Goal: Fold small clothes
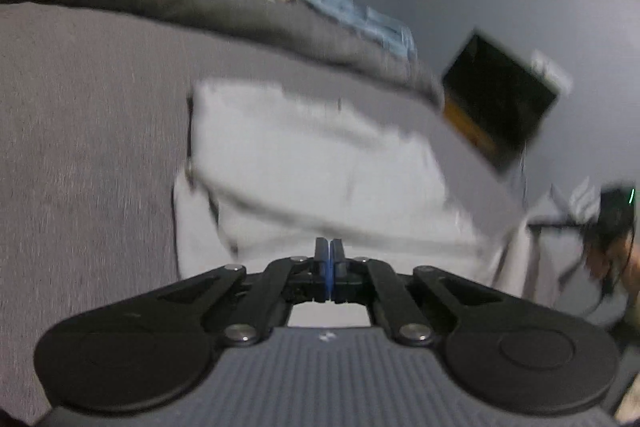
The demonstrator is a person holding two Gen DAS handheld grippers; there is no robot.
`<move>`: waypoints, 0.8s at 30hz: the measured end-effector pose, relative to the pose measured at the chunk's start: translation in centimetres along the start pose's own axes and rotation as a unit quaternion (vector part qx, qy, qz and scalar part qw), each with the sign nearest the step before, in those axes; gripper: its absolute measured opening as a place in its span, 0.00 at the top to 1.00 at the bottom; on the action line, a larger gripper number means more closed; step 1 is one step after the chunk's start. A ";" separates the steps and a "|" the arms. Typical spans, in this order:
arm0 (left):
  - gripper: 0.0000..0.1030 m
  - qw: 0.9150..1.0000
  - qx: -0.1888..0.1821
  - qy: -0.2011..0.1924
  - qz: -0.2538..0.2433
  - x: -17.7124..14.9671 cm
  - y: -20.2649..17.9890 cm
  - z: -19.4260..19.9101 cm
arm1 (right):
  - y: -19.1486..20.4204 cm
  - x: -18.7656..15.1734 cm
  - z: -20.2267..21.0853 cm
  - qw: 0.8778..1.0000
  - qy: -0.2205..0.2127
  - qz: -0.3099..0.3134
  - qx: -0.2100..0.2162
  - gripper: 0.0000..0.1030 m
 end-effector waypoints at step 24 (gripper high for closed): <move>0.53 0.955 0.081 0.279 -0.062 -11.2 0.7 -6.5 | -0.8 -3.5 -5.5 0.977 0.199 0.077 -0.006 0.51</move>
Point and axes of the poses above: each gripper's, at about its wrist camera, not at the fingertips, and z roughly against the way its jaws point, y to its left, x to its top, the point moved 2 cm from there along -z, roughly the way its jaws point
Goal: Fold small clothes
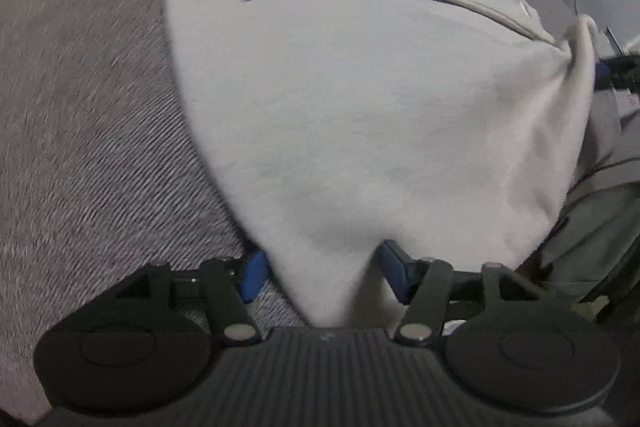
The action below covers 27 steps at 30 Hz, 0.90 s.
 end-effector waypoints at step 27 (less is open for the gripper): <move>1.00 0.936 0.056 -0.311 0.155 16.1 4.9 6.2 | -4.0 4.6 5.8 0.947 -0.251 -0.189 -0.065 0.94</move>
Point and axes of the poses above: each gripper's, at about its wrist camera, not at the fingertips, and z roughly against the way its jaws point, y to its left, x to its top, the point moved 2 cm from there along -z, roughly the way its jaws point
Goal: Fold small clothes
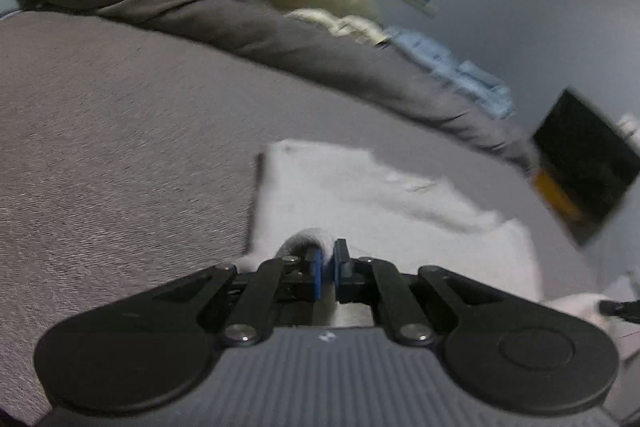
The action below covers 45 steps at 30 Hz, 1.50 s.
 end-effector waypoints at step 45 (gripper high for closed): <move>1.00 0.992 -0.107 0.055 -0.024 -5.3 -3.4 -0.7 | 2.4 -0.9 -1.9 0.990 0.123 0.072 -0.012 0.94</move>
Point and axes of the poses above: each gripper's, at about its wrist camera, not at the fingertips, and z roughly against the way its jaws point, y to its left, x to its top, the point moved 2 cm from there along -z, roughly the way its jaws point
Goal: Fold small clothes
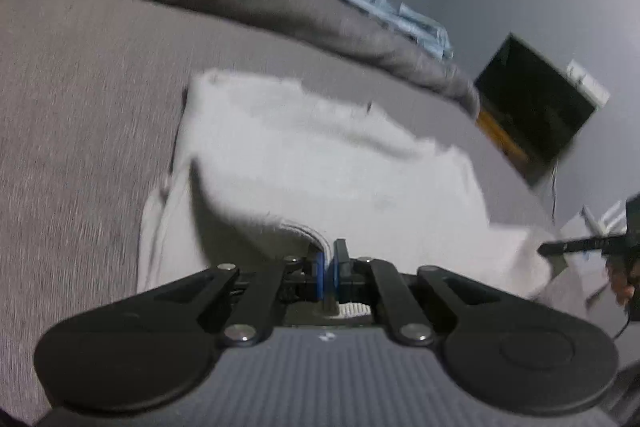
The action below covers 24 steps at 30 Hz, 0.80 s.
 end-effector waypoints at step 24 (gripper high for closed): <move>1.00 0.972 0.167 -0.088 0.143 14.0 5.5 -9.4 | -1.8 13.9 -8.2 0.976 -0.179 -0.123 0.003 0.95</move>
Point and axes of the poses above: each gripper's, at about its wrist camera, not at the fingertips, and z roughly against the way its jaws point, y to its left, x to its top, the point moved 2 cm from there along -z, roughly the way its jaws point
